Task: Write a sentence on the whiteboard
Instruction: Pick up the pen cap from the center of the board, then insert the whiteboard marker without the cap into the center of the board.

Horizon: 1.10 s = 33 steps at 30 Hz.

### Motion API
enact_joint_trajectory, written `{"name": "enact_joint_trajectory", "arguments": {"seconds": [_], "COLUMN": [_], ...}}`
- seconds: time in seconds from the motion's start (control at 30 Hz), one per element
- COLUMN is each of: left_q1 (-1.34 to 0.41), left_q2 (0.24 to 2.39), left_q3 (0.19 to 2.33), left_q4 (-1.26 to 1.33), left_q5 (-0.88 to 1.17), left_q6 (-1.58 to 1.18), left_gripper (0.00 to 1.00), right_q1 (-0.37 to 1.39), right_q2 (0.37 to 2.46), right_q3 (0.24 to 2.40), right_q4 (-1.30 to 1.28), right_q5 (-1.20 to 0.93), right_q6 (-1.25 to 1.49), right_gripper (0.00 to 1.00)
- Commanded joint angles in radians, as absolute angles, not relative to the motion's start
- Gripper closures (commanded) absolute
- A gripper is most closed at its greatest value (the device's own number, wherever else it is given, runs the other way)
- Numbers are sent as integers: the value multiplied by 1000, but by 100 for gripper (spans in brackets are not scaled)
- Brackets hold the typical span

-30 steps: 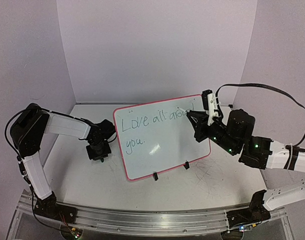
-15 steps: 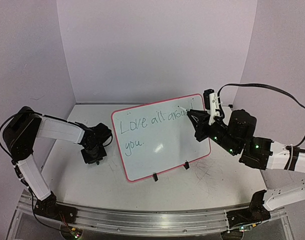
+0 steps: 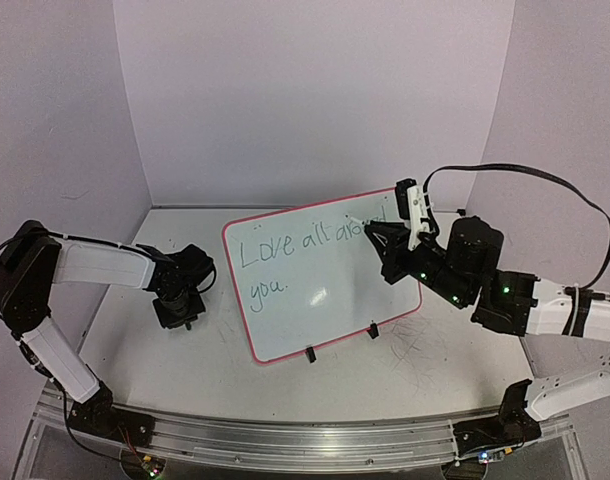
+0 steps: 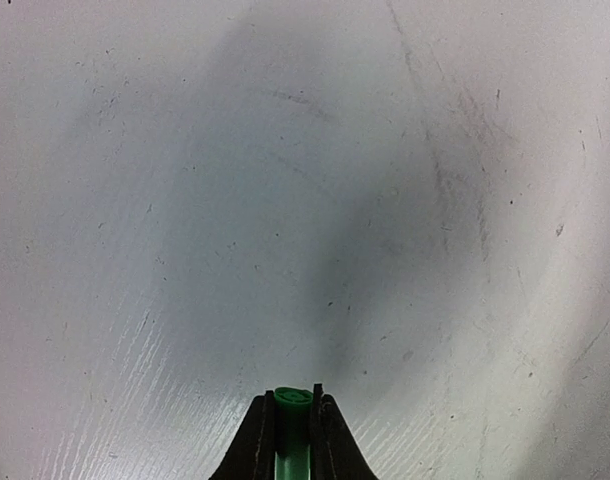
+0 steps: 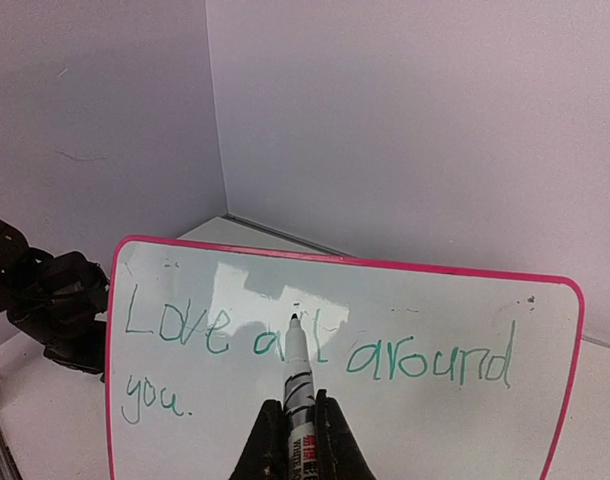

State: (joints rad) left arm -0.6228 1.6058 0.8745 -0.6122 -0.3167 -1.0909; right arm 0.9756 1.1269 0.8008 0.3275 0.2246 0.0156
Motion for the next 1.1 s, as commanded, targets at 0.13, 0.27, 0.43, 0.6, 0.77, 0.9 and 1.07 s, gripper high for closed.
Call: {"name": "enact_joint_trajectory", "arguments": {"seconds": [0.13,0.27,0.43,0.6,0.77,0.9,1.07], "left_q1": [-618,-617,-617,-616,-617,-617,-617], "left_q2": [1412,1206,952,809,791,807,852], "left_q3": [845,818,809,853,859,833,834], "left_q4": [-625,-629,-625,-563,-365,-147,65], "left_q5": [-294,-298,-321,-306,-191,-87,26], "left_q6": [-1065,-1101,-1140,-1113,-1110,-1125,-1157], "left_gripper": [92,93,94,94,95,96,98], "right_q1": [974,994,1044,1118,1184,1239,1296], "right_q2": [1165,1204,1280,1387,1538,1655,1785], "right_q3": [883,926,988,1091,1232,1347,1467], "right_q4": [315,290,288,296,323,362,371], "right_q5": [184,162,145,120,104,117,194], "right_q6": [9,-29,-21,13,110,161,176], "right_gripper": [100,100,100,100,100,100,100]}}
